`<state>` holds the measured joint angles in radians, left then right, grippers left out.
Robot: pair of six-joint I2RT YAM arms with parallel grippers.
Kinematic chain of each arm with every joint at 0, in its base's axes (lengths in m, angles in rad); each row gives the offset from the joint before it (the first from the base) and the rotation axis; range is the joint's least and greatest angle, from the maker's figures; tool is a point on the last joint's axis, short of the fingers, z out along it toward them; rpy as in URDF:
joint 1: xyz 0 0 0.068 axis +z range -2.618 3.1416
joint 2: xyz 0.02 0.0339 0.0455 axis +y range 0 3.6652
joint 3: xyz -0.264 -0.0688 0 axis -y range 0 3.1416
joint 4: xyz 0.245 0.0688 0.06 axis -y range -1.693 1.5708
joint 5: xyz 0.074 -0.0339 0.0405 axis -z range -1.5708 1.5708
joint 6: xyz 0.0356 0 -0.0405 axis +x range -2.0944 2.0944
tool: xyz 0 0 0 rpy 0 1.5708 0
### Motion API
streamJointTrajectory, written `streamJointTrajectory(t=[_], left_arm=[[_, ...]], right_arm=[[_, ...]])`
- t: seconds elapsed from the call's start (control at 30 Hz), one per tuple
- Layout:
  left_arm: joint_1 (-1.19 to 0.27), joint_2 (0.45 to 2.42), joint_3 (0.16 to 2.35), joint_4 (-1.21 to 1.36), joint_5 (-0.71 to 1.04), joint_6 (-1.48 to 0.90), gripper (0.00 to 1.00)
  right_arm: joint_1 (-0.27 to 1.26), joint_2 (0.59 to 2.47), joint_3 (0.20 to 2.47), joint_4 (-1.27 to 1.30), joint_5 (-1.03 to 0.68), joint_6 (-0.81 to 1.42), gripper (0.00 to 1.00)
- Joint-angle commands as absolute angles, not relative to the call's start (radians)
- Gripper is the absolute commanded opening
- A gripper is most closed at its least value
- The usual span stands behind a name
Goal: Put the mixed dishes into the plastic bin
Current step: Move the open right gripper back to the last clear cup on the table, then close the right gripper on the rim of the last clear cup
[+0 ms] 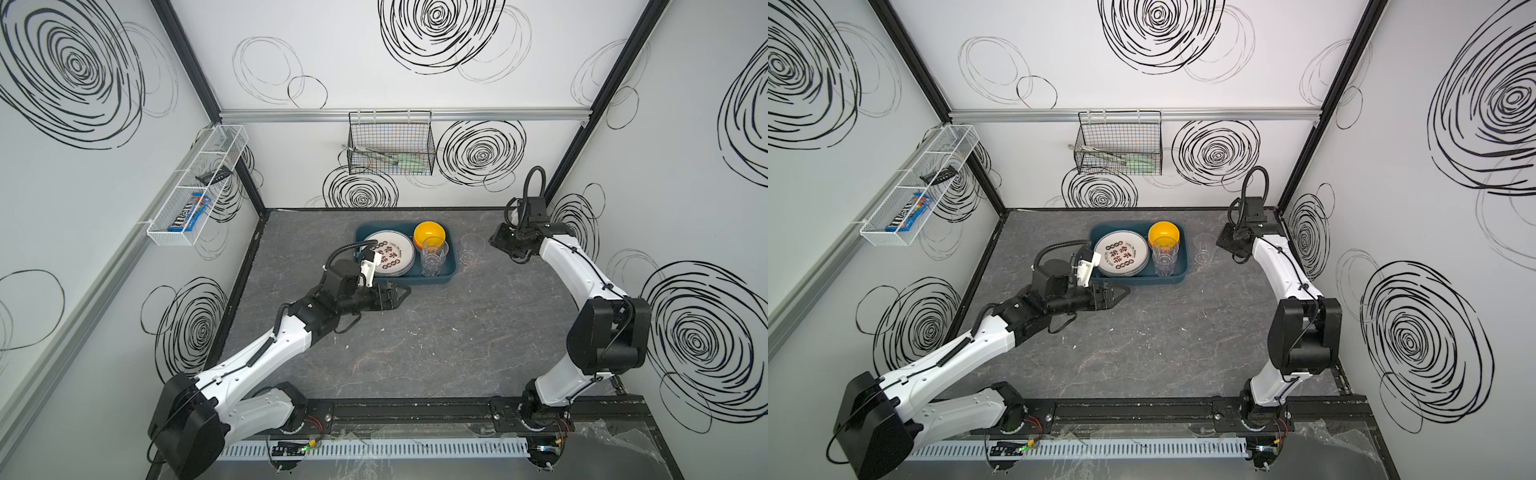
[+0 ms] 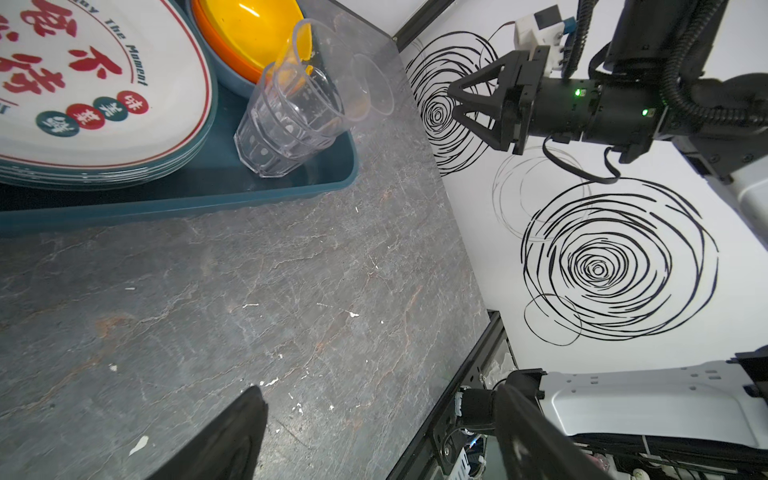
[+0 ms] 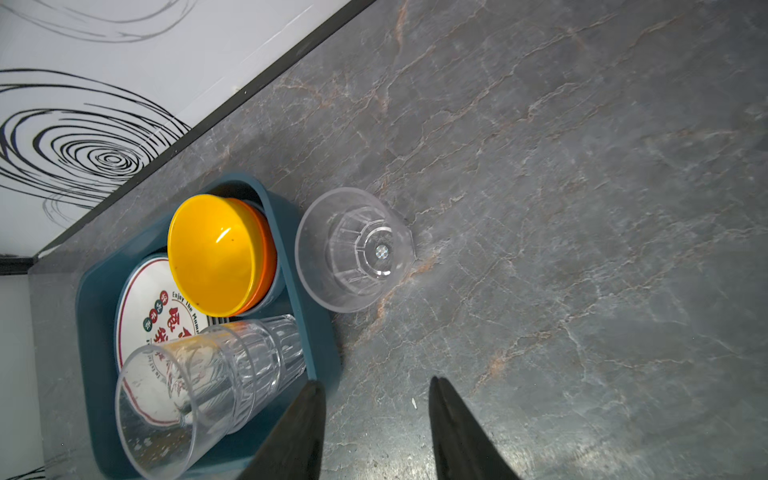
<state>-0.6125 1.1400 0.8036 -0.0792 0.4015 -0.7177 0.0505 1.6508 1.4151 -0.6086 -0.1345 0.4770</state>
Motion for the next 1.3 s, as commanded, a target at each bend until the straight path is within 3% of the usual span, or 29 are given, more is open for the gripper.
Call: streamJointTrajectory(t=[0.0, 0.87, 1.27], left_arm=[[-0.635, 1.163, 0.866, -0.07, 0.363, -0.666, 0.89], [-0.737, 1.267, 0.997, -0.112, 0.279, -0.617, 0.9], [-0.736, 1.259, 0.971, -0.106, 0.271, -0.632, 0.89]], right_arm=[[0.026, 1.7, 1.438, -0.613, -0.173, 0.506, 0.45], [0.002, 1.949, 1.607, -0.616, -0.256, 0.508, 0.44], [0.022, 2.043, 1.701, -0.666, -0.248, 0.502, 0.37]])
